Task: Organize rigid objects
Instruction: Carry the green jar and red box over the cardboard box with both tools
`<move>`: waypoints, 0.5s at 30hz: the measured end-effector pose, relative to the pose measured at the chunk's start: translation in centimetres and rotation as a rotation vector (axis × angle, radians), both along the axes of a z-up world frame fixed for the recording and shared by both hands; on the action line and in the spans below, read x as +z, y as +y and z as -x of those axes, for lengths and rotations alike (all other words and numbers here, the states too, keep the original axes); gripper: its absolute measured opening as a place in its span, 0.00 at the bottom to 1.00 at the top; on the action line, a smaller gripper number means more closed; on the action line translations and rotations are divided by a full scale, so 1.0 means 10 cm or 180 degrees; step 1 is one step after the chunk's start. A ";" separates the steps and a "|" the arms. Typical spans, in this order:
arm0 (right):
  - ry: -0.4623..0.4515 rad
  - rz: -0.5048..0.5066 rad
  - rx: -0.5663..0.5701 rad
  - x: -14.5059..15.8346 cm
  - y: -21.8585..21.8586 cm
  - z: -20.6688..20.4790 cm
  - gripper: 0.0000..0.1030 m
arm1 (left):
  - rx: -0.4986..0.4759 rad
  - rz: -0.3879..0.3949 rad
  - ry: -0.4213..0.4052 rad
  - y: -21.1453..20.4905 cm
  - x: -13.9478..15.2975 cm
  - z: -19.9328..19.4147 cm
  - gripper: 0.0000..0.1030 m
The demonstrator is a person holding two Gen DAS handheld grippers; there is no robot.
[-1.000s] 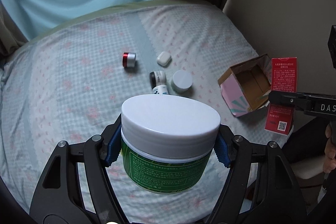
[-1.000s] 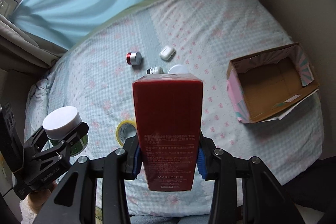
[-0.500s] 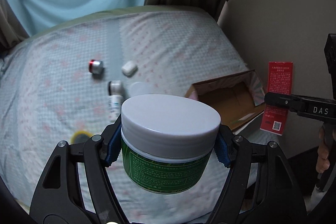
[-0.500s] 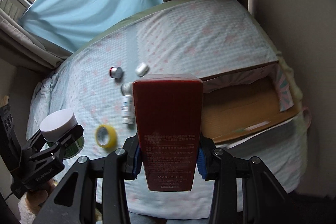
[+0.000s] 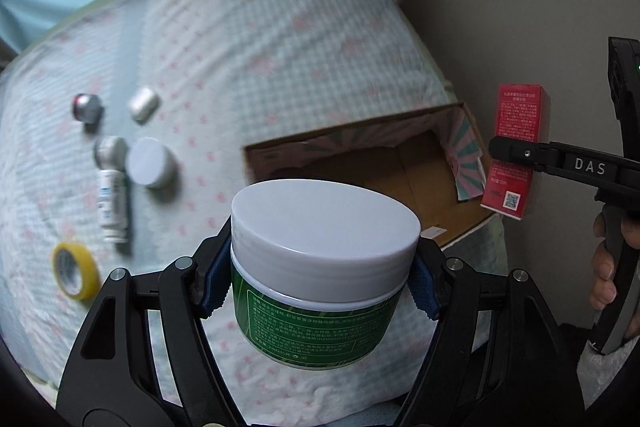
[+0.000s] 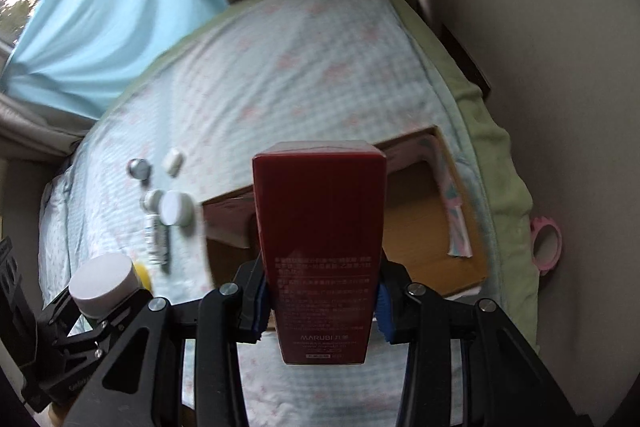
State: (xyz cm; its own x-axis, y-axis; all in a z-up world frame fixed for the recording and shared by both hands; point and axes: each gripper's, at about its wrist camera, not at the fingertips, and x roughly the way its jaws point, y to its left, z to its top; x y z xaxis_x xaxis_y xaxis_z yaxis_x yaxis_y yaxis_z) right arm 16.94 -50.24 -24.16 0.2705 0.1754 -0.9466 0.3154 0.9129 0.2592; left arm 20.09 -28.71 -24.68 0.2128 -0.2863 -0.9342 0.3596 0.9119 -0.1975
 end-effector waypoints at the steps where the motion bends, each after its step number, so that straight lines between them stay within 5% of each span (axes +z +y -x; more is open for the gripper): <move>1: 0.0051 -0.0001 -0.0001 -0.09 -0.04 -0.01 0.37 | -0.0054 -0.0036 0.0051 -0.12 -0.11 -0.05 0.67; 15: 0.0737 0.0085 0.0462 -1.37 -0.15 -0.25 0.37 | -0.0453 -0.0547 0.0585 -0.96 -1.44 -0.30 0.67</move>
